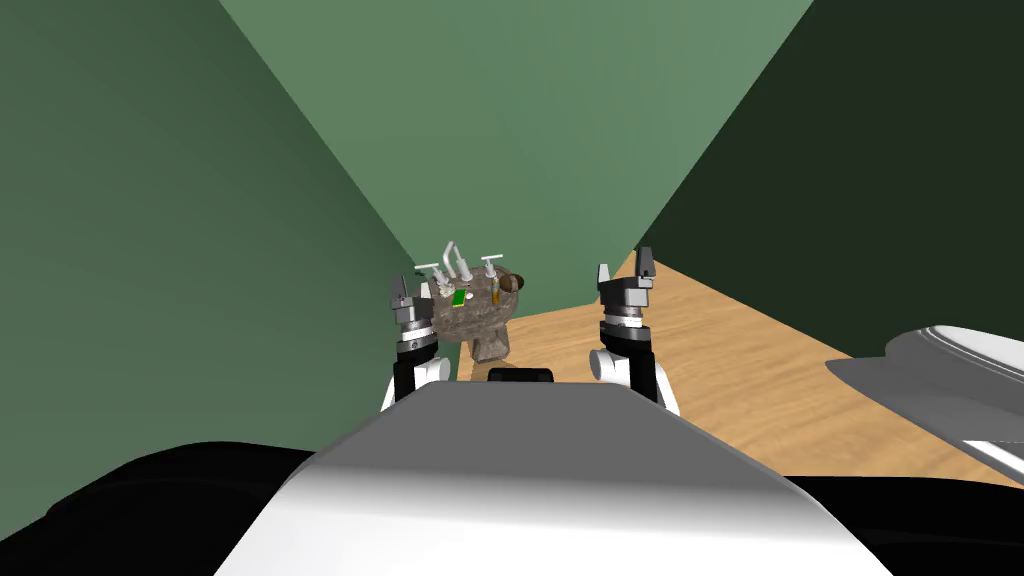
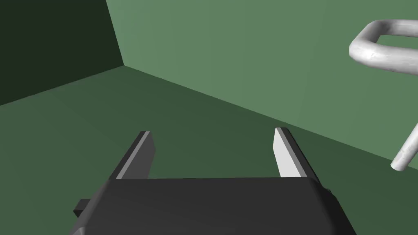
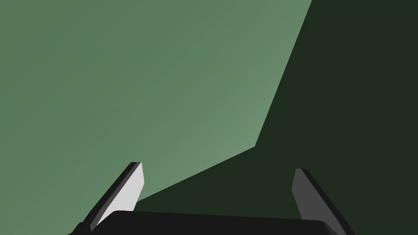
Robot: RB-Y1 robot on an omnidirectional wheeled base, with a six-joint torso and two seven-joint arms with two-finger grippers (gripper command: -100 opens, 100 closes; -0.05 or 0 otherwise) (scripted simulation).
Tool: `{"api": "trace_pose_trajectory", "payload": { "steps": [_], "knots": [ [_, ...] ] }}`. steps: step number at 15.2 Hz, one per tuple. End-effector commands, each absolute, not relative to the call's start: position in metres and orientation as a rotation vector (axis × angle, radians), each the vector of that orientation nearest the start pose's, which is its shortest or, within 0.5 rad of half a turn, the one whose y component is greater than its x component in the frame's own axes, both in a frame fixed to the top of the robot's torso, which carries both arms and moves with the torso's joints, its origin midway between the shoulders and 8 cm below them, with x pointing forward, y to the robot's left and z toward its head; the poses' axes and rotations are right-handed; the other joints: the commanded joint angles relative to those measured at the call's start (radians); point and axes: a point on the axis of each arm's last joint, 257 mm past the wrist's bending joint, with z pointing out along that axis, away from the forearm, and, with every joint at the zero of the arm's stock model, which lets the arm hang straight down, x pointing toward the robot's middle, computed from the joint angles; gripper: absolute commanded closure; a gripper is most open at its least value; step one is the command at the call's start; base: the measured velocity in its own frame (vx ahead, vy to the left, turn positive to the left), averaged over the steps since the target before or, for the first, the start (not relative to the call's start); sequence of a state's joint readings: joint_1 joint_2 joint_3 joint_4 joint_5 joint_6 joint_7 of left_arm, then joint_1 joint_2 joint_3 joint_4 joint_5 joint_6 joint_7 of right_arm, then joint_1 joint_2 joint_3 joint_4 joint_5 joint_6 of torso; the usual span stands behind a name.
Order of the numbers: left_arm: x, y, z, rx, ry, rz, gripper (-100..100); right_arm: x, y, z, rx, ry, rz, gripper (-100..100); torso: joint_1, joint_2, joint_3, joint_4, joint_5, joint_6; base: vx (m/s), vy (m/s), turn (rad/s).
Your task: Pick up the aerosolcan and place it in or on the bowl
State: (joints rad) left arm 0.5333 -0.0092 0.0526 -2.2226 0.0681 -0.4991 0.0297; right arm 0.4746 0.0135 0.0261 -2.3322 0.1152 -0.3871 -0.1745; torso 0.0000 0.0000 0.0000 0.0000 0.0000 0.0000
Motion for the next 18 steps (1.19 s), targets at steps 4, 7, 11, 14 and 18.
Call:
{"api": "trace_pose_trajectory", "payload": {
  "steps": [4,7,11,14,18],
  "knots": [
    [0.353,0.305,-0.020,-0.725,0.712,-1.262,-100,0.356,-0.259,0.034,0.704,0.645,1.409,0,0.000,0.000,0.000,0.000,0.000,0.000,0.002,-0.009,-0.017],
    [0.359,0.301,-0.030,-0.690,0.788,-1.236,-100,0.356,-0.259,0.034,0.704,0.645,1.409,0,-0.001,0.000,0.000,0.000,0.000,0.000,0.007,-0.016,-0.027],
    [0.370,0.296,-0.051,-0.638,0.910,-1.177,-100,0.356,-0.259,0.034,0.704,0.645,1.409,0,-0.001,-0.001,-0.001,0.000,0.000,0.000,0.012,-0.026,-0.042],
    [0.377,0.295,-0.068,-0.601,0.994,-1.126,-100,0.356,-0.259,0.034,0.704,0.645,1.410,0,-0.002,-0.001,-0.001,0.000,0.000,0.000,0.014,-0.036,-0.050],
    [0.391,0.298,-0.107,-0.523,1.161,-1.002,-100,0.356,-0.259,0.034,0.704,0.645,1.410,0,-0.005,-0.002,-0.001,-0.001,-0.001,0.000,0.027,-0.067,-0.089]
  ]
}}
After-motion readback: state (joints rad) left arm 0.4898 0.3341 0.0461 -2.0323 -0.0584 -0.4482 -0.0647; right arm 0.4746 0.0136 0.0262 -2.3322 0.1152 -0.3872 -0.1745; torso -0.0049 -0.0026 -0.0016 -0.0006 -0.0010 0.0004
